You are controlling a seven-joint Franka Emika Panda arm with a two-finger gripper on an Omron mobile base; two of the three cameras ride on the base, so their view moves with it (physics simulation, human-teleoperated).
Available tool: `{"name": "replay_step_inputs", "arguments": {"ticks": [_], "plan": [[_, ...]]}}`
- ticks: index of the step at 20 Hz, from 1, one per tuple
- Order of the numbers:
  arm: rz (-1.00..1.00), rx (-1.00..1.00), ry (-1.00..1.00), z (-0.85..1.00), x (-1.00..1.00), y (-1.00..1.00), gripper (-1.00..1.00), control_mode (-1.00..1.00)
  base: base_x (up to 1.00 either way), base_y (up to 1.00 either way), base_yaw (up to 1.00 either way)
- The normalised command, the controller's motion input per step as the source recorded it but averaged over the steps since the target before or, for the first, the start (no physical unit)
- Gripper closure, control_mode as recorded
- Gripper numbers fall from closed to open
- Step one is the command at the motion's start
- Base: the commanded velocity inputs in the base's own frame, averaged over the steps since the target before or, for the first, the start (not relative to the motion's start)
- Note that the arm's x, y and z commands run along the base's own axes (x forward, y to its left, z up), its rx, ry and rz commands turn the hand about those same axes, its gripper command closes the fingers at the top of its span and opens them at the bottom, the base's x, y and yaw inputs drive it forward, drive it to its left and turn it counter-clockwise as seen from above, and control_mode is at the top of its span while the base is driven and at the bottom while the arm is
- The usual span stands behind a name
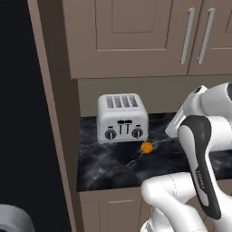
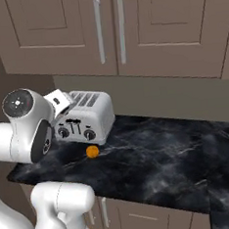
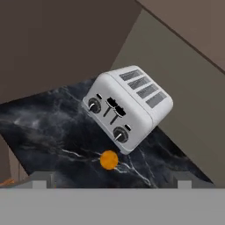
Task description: Place the liquor and beer on the top shelf of the fridge to keep them out of children's reach, and place the orange on lower shelves for easy access.
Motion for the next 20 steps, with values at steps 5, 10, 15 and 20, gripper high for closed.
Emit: {"name": "replay_step_inputs", "arguments": {"ticks": [5,10,15,20], "plan": [[0.0,0.0,0.0,0.0,0.0,0.0,-1.0,1.0,0.0,-0.8,0.13],[0.0,0.0,0.0,0.0,0.0,0.0,-1.0,1.0,0.12,-0.09,0.0],[0.0,-0.02,0.02,-0.22,0.03,0.27,-1.0,-1.0,0.0,0.0,0.0],[0.0,-0.05,0.11,-0.52,0.0,0.3,-1.0,-1.0,0.0,0.0,0.0]]}}
